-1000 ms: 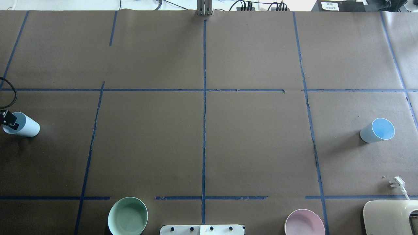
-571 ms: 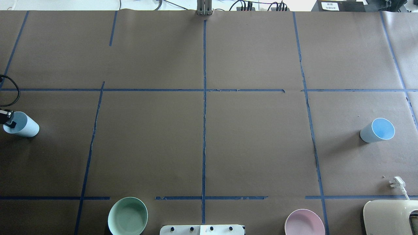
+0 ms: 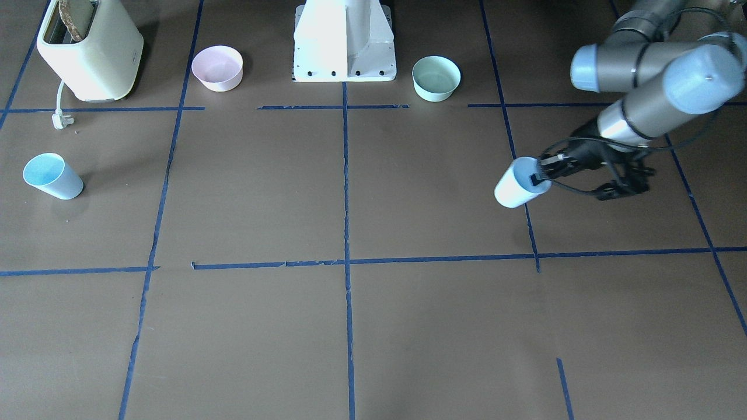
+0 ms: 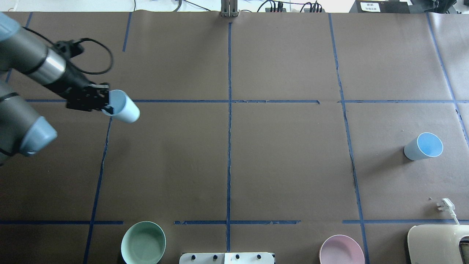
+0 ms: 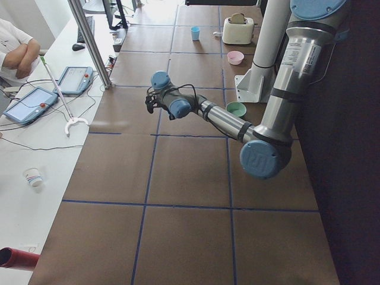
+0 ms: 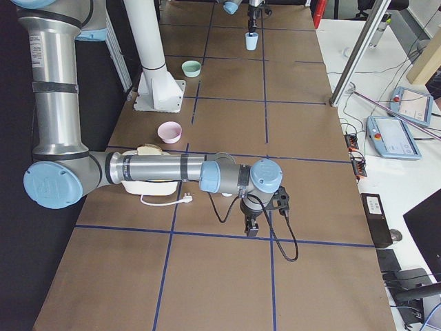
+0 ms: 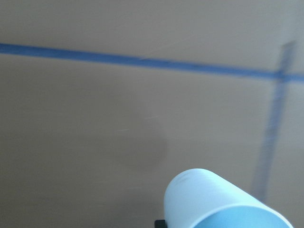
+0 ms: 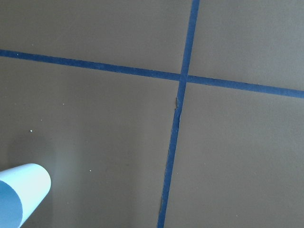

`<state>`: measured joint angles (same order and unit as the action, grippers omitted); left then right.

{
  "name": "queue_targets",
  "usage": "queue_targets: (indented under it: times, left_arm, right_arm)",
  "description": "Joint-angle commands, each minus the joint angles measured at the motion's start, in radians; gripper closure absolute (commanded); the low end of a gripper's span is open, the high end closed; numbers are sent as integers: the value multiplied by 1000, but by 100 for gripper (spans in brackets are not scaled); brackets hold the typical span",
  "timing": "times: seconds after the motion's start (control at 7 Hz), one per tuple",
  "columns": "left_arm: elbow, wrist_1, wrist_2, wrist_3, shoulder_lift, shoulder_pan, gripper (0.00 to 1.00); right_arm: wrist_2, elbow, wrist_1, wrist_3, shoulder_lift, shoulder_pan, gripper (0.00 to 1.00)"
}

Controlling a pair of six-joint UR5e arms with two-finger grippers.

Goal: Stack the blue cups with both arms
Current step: 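Carry the light blue cup with the left gripper to the table center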

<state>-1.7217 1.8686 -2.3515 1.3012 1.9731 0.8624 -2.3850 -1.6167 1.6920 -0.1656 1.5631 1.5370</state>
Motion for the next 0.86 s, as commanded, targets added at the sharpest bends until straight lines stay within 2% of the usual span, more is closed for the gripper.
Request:
queue_targets:
  times: [0.0, 0.14, 0.29, 0.71]
  left_arm:
    - [110, -146, 255, 142, 304, -222, 100]
    - [173, -150, 317, 144, 358, -268, 100]
    - [180, -151, 354, 141, 357, -310, 100]
    - [197, -144, 380, 139, 369, -342, 97]
  right_arm:
    - [-2, -6, 0, 0, 0, 0, 0]
    - [-2, -9, 0, 0, -3, 0, 0]
    - [-3, -14, 0, 0, -3, 0, 0]
    - [-48, -12, 0, 0, -3, 0, 0]
